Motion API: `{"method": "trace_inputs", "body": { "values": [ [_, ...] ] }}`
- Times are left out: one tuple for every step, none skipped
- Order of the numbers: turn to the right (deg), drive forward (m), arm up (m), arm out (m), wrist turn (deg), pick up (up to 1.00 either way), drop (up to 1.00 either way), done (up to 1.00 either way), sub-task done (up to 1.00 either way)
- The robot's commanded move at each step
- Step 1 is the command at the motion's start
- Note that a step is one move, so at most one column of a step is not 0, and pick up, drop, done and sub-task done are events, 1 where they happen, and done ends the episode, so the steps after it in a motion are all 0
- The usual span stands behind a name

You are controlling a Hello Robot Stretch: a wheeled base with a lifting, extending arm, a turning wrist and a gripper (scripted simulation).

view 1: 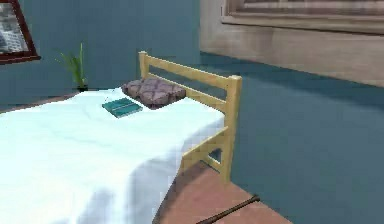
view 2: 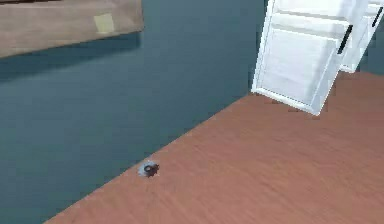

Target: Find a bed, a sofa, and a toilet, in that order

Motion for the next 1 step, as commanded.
{"method": "trace_inputs", "body": {
  "values": [
    [45.0, 0.0, 0.0, 0.0, 0.0, 0.0, 0.0, 0.0, 0.0]
  ]
}}
